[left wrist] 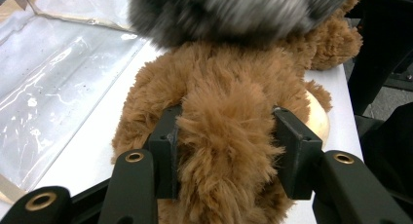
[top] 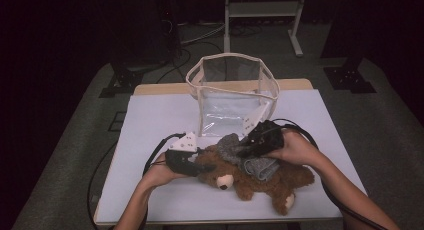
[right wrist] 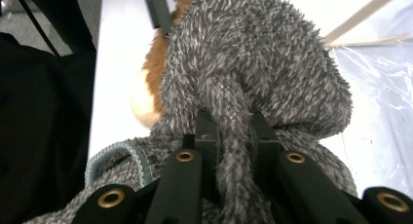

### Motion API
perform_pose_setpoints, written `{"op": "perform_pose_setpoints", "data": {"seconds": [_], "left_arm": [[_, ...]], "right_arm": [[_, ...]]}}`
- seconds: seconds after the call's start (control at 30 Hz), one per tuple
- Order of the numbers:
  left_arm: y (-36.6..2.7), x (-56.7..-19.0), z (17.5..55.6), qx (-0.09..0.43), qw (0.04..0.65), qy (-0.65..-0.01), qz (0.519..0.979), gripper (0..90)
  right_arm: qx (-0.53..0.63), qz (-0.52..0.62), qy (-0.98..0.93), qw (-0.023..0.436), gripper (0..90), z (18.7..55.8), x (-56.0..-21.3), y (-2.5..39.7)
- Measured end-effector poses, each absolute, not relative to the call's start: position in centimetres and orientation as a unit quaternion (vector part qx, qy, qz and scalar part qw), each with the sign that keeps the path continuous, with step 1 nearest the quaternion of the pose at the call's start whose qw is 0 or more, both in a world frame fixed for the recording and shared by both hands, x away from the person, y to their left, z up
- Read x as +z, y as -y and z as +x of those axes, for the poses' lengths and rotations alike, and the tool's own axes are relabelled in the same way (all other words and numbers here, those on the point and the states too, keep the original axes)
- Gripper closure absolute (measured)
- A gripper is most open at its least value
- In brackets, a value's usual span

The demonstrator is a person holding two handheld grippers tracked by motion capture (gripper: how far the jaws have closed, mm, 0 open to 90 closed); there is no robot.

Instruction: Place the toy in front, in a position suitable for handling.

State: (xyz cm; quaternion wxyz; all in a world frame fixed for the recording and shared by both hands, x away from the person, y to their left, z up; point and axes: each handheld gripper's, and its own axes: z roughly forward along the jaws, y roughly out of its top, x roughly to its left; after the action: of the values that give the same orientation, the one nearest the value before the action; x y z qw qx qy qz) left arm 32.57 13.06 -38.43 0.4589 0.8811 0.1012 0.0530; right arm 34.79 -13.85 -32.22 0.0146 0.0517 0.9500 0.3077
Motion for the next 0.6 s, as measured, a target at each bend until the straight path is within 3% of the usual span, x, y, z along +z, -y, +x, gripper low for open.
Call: {"op": "perform_pose_setpoints", "data": {"seconds": [0.33, 0.4, 0.6], "left_arm": [[-12.8, -38.2, 32.4, 0.058, 0.452, -0.094, 0.885, 51.3], [-12.8, -38.2, 32.4, 0.059, 0.450, -0.093, 0.886, 51.4], [-12.9, -38.2, 32.4, 0.056, 0.448, -0.093, 0.887, 51.3]], "right_arm": [[0.333, 0.091, -0.938, 0.020, 77.8, 32.6, -31.7, 20.1], [0.326, 0.104, -0.939, 0.038, 77.7, 32.7, -31.5, 21.0], [0.333, 0.114, -0.936, 0.030, 77.8, 33.0, -32.6, 21.0]]}}
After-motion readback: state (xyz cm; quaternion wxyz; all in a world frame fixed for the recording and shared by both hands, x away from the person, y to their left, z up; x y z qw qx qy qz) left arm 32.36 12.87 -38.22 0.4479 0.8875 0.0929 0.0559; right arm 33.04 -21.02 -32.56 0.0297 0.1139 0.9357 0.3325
